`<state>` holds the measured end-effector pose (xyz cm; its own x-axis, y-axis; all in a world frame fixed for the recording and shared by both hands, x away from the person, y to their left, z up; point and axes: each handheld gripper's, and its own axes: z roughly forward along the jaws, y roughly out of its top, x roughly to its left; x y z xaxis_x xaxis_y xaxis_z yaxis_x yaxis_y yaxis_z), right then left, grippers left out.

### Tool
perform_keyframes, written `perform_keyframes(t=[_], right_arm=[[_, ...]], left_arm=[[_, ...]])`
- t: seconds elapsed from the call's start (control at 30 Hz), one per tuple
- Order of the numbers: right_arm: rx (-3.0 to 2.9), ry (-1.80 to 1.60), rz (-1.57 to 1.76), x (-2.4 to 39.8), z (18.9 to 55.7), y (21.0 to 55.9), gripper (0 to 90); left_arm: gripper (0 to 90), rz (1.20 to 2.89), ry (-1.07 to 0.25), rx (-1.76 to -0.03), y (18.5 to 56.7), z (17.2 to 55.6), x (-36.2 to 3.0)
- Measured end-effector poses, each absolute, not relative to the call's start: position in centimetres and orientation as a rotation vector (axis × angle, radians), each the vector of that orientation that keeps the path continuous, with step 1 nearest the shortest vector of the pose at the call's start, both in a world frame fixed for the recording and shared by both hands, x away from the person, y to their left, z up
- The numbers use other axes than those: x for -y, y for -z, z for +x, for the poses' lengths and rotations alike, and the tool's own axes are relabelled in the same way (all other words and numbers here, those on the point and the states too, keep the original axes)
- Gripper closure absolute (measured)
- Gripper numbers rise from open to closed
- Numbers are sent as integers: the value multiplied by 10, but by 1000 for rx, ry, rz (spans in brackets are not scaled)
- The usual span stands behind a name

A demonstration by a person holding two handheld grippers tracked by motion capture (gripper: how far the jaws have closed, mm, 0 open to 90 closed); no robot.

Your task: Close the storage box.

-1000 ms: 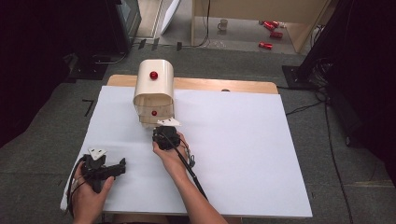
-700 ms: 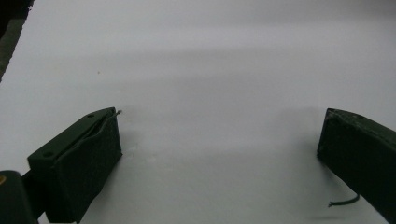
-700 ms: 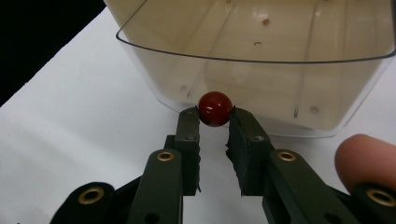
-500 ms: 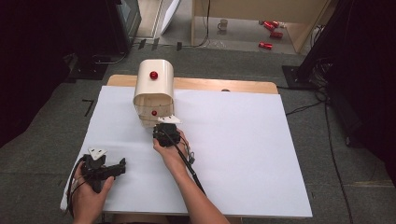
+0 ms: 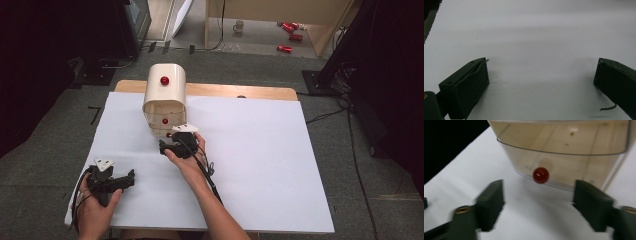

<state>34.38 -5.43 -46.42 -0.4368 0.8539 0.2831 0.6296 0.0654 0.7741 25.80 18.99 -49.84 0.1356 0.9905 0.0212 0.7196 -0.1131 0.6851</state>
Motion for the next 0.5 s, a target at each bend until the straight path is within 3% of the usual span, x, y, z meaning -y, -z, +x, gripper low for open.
perform_keyframes(t=[0.03, 0.13, 0.5], right_arm=[[-2113, -1294, 1500, 58, 343, 463, 129], [-2135, -1266, 1462, 66, 340, 462, 0], [-2079, -1212, 1500, 110, 331, 460, 0]], left_arm=[[0, 1893, -673, -1638, 498, 258, -190], [0, 1893, -672, -1638, 498, 258, -190], [0, 1893, -673, -1638, 498, 258, -190]])
